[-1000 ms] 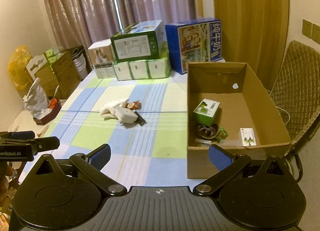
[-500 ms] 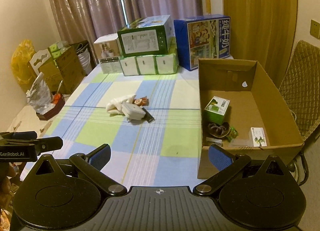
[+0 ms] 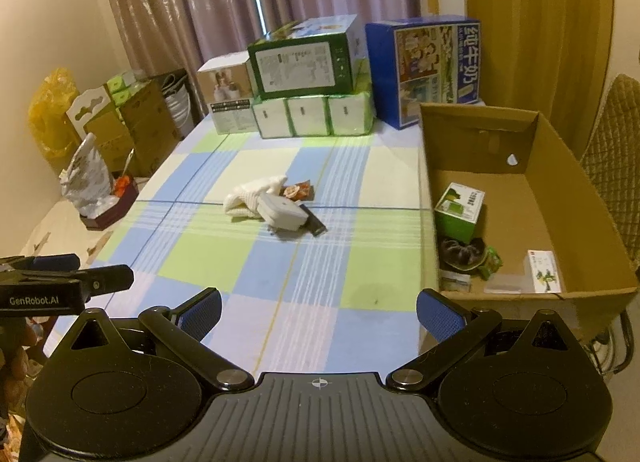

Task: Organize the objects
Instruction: 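Move both tools back toward the white plug adapter and lighter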

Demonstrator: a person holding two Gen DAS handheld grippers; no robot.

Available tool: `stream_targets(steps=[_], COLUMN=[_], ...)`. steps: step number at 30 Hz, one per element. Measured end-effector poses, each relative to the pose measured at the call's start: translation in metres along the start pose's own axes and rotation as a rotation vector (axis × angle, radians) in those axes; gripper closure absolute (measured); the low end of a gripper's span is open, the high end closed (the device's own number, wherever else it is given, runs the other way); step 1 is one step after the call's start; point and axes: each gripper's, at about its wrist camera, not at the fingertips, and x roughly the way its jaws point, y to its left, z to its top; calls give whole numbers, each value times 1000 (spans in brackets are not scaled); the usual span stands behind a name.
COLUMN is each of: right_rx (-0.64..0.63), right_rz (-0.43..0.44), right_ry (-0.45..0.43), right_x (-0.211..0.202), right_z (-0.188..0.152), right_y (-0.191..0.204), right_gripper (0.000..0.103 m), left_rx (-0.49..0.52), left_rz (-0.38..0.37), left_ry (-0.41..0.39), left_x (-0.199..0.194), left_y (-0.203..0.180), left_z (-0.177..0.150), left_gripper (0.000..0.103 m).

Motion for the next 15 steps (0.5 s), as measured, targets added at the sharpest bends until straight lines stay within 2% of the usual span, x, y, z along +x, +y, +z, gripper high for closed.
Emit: stream_targets(steps=[7,15], right_rx=[9,18], right_rz=[17,24], right_ry=[6,21], right_x=[32,83], right_z=[4,15], right_y=[-3,-11], right_gripper=[2,3], left_rx=[6,52], left_rz=[16,-25], left_ry=[20,61], left_x=[29,84], left_y=[13,20], left_z=[6,12], left_gripper=[1,1])
